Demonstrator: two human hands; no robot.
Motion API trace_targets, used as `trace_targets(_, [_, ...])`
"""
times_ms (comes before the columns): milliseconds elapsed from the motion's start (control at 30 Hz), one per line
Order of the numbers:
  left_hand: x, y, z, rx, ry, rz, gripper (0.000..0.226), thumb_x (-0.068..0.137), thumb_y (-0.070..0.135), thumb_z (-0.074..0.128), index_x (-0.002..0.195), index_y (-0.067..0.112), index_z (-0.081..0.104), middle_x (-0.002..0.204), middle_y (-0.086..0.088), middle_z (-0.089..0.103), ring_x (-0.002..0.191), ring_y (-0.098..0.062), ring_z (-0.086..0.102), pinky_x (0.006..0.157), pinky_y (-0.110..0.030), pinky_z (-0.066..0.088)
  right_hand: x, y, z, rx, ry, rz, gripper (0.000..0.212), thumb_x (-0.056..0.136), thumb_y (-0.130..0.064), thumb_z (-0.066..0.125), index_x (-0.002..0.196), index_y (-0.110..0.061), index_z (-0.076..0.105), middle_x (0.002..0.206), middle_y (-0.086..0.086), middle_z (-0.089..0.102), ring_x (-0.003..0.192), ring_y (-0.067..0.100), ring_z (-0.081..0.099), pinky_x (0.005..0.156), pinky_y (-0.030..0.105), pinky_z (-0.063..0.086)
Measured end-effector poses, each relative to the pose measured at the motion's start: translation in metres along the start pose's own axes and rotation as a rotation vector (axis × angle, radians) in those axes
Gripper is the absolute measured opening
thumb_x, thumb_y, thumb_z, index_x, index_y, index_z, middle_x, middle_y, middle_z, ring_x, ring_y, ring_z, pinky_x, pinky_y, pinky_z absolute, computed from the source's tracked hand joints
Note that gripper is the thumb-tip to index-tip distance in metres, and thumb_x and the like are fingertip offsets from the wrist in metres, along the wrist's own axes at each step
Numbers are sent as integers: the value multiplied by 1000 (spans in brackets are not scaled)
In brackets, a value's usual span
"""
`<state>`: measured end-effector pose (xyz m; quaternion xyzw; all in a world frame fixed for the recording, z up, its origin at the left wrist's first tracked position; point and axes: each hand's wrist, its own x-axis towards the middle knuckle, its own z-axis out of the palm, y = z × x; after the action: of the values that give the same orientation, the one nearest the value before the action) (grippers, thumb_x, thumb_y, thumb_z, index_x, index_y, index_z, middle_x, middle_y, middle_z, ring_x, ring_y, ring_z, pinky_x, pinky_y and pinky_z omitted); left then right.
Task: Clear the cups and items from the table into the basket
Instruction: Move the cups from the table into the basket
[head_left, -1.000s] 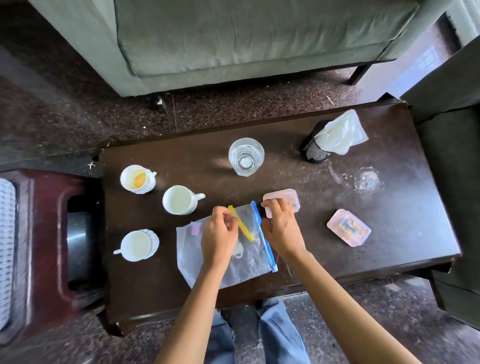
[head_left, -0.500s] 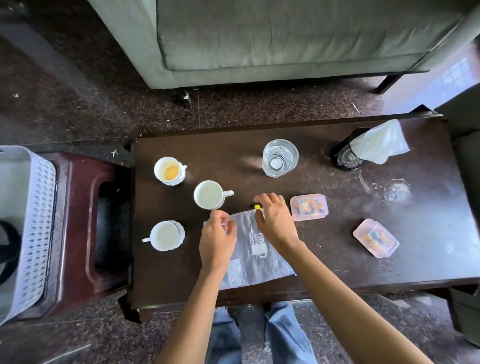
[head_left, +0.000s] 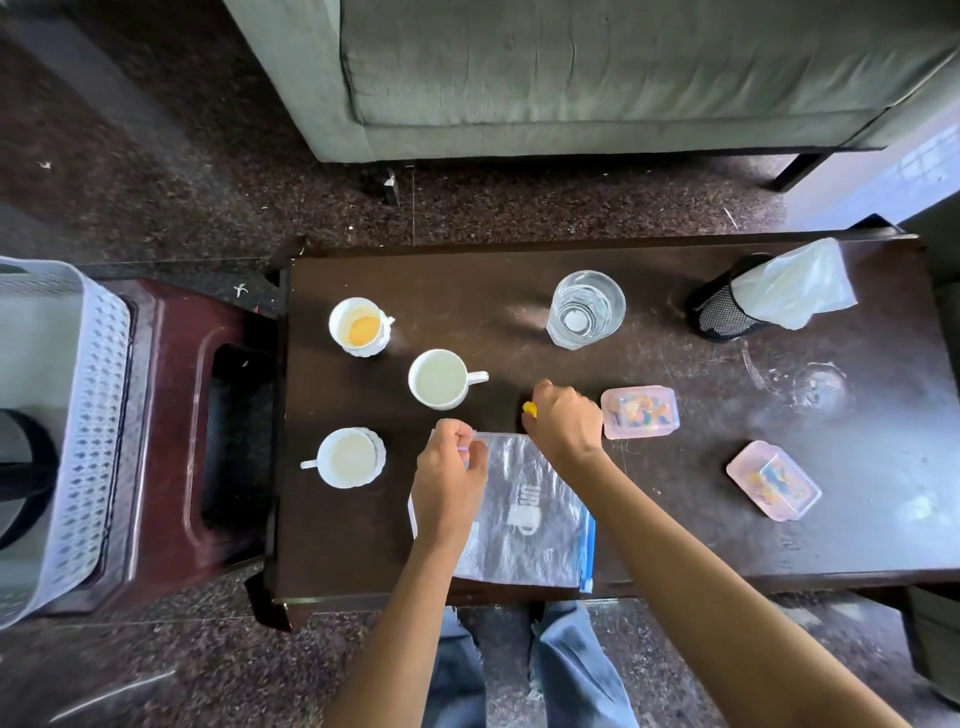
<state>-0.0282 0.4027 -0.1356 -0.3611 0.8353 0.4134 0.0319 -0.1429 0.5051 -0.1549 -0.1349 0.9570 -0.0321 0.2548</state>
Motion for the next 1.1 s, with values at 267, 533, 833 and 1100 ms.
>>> trace_targets(267, [8, -12, -17, -51, 100, -86, 9, 88, 24, 54, 94, 17, 55, 90, 2, 67, 83, -14, 63, 69, -38, 56, 27, -24, -18, -103, 217, -211, 11, 89, -13, 57, 98, -11, 60, 89, 10, 65, 84, 32, 64, 60, 30, 32])
trace_targets(533, [8, -23, -28, -75, 112, -117, 6, 88, 23, 54, 93, 20, 55, 89, 6, 66, 84, -11, 64, 71, -39, 57, 47, -37, -7, -76, 153, -310, 19, 90, -3, 49, 107, -7, 59, 100, 14, 59, 97, 34, 58, 61, 34, 40])
trace_targets(833, [10, -18, -54, -124, 197, -48, 10, 88, 17, 59, 97, 16, 56, 88, 5, 65, 79, -9, 64, 66, -33, 56, -3, -43, -15, 556, 470, -345, 32, 79, 6, 54, 108, -6, 62, 100, 10, 61, 80, 28, 59, 69, 34, 51])
trace_targets(1100, [18, -38, -105, -161, 390, -67, 16, 85, 9, 59, 99, 16, 59, 91, 2, 67, 79, -12, 63, 70, -20, 48, -50, -99, 3, 512, 370, -479, 15, 84, -7, 61, 99, -11, 63, 97, 7, 64, 85, 25, 61, 62, 30, 53])
